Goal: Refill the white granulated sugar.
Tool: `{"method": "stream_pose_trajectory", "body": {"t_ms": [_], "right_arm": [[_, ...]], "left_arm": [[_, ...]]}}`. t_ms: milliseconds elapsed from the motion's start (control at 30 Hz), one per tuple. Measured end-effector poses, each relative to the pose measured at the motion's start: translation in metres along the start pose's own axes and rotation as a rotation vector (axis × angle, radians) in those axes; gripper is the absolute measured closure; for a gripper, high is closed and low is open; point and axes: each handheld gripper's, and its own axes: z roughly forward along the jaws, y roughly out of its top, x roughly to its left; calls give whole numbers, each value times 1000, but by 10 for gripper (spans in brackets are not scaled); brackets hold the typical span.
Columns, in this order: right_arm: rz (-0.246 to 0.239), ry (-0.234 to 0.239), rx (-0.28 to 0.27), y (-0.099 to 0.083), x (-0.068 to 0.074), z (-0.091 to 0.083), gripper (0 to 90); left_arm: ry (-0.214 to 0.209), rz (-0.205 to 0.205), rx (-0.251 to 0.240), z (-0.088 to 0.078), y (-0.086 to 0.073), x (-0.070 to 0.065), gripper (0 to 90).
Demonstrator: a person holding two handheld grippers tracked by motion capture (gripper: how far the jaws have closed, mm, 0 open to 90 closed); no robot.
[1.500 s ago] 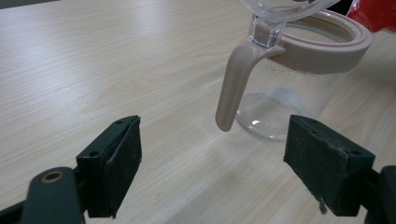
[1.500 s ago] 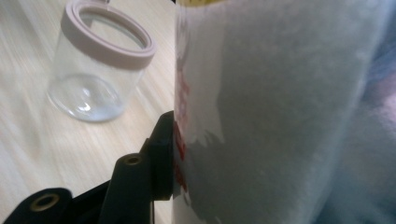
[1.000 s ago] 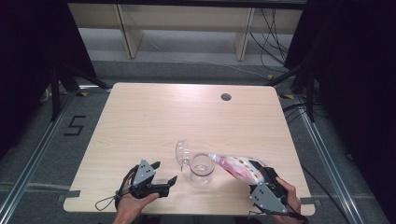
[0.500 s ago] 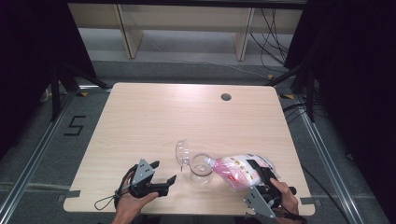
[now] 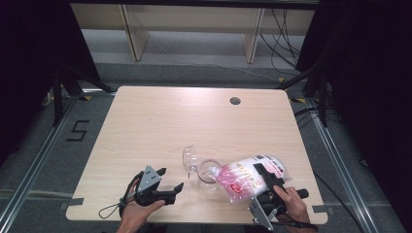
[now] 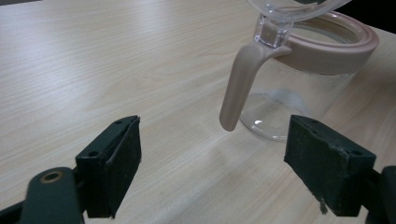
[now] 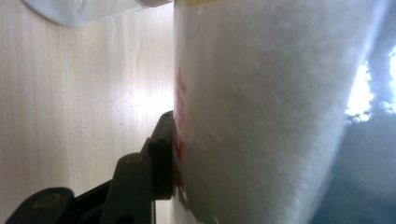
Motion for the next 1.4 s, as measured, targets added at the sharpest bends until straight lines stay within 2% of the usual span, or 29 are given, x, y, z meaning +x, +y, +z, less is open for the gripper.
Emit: {"method": "stream_pose_trajectory", "body": {"t_ms": [67, 100, 133, 167, 300, 333, 367, 433, 467, 500, 533, 567, 600, 667, 700, 733, 767, 800, 833, 867, 900, 967, 1100, 1133, 1167, 1267, 1300, 1367, 1400], "right_arm": [[-36, -11, 15, 1, 0, 0, 550], [-95, -16, 5, 2, -3, 1, 550], [-110, -25, 10, 2, -4, 1, 551], [-124, -25, 11, 3, -4, 1, 551], [-148, -33, 23, 2, -3, 2, 552], [-170, -36, 32, 2, -3, 1, 553], [-125, -30, 47, 1, 2, 2, 553], [-163, -42, 41, 2, -1, 1, 554], [-263, -43, 7, 4, -7, 4, 554], [-225, -55, 44, 4, -3, 2, 555], [-231, -59, 45, 4, -3, 3, 555], [-282, -43, 24, 5, -7, 5, 555], [-263, -61, 34, 5, -5, 5, 556], [-227, -54, 67, 4, 0, 5, 556], [-243, -63, 61, 5, -1, 6, 556], [-294, -64, 30, 6, -4, 8, 557], [-242, -58, 48, 4, 0, 7, 557], [-288, -63, 42, 7, -3, 7, 558], [-262, -64, 51, 6, -1, 7, 558], [-273, -65, 61, 8, -1, 6, 558], [-299, -74, 37, 8, -3, 7, 558], [-282, -69, 60, 9, 0, 6, 559], [-334, -69, 69, 10, -1, 6, 561], [-371, -79, 61, 11, -3, 6, 561], [-333, -80, 95, 10, 1, 4, 562], [-374, -96, 80, 11, -2, 4, 563], [-343, -99, 88, 10, 0, 3, 563], [-392, -102, 80, 10, -2, 3, 564], [-392, -108, 89, 10, -1, 3, 565]], "left_arm": [[-3, 5, 1, 0, 0, 0, 180], [-4, 6, 3, 0, 0, 0, 180], [-1, -13, 2, 0, 0, -1, 180], [0, -7, 6, 0, 0, 0, 180], [1, -5, 10, 0, -1, 0, 180], [-1, -3, 8, 1, -1, 0, 180], [-6, 2, 10, 1, -1, 1, 180], [-7, -2, 2, 2, -1, 0, 180], [-7, 4, 6, 2, -1, 0, 180], [-8, -3, 4, 2, -1, 0, 180], [-8, 3, 8, 1, 0, 1, 180], [-4, 2, 9, 0, 0, 0, 180], [-1, 0, 5, 0, 0, 1, 180], [-2, -5, 6, 1, -1, 1, 180], [-4, 10, 12, 1, 0, 2, 180], [-3, 6, 11, 1, 0, 2, 180], [-5, -5, 7, 1, -1, 1, 180], [0, -4, 5, 1, -1, 1, 180], [-2, 0, 9, 1, 0, 1, 180], [-5, -1, 7, 1, 0, 1, 180], [-5, -5, 5, 1, 0, 1, 180], [-1, 11, 9, -1, 0, 2, 180], [-6, 6, 5, 0, 0, 1, 180], [-7, 3, 5, 0, 0, 1, 180], [0, -5, 9, 0, 0, 0, 180], [0, -8, 8, 0, 0, 0, 180], [-1, 9, 7, -1, 0, 1, 180], [0, 9, 8, -1, 1, 1, 180], [0, 8, 9, -1, 0, 1, 180]]}}
